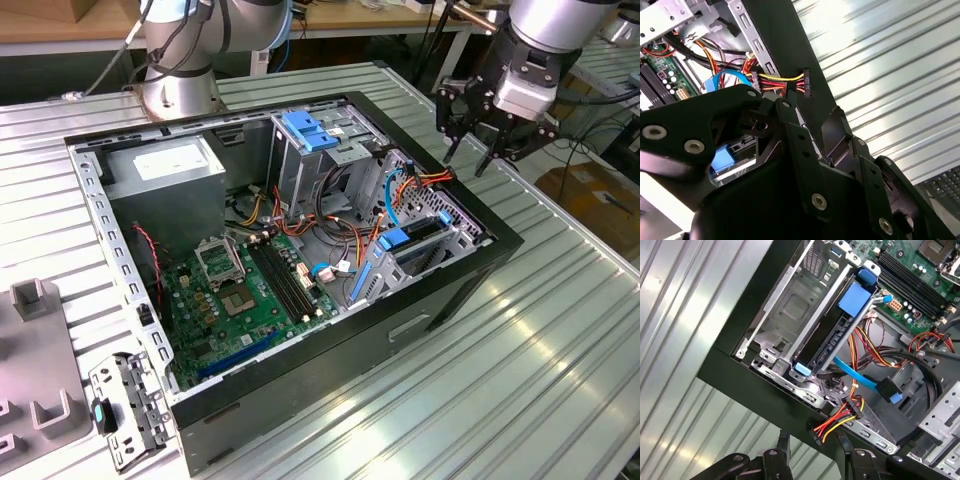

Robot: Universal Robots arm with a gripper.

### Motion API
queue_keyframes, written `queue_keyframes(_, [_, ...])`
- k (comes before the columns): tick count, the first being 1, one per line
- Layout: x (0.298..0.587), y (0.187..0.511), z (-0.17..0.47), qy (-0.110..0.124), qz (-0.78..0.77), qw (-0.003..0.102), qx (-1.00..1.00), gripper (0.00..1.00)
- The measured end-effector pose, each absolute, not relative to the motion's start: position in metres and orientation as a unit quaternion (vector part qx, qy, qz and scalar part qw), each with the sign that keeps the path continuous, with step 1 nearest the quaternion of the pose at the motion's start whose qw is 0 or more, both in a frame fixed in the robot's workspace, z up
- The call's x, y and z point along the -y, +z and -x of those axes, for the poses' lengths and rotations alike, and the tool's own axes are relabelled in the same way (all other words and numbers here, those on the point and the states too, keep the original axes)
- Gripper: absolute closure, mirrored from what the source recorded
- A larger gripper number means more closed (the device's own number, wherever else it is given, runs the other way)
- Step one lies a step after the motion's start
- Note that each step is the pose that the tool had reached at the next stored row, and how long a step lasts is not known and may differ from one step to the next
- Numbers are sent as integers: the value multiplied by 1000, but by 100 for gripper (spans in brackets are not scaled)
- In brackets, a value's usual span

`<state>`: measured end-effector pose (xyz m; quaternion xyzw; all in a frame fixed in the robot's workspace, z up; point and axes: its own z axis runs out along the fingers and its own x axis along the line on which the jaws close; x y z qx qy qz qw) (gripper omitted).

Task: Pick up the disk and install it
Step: 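Insert the first disk wire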

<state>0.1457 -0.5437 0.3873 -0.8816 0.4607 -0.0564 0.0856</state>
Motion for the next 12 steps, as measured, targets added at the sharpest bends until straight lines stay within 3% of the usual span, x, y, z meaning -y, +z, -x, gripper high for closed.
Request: queue_keyframes(12, [542,374,-147,-43,942,92,-320,53])
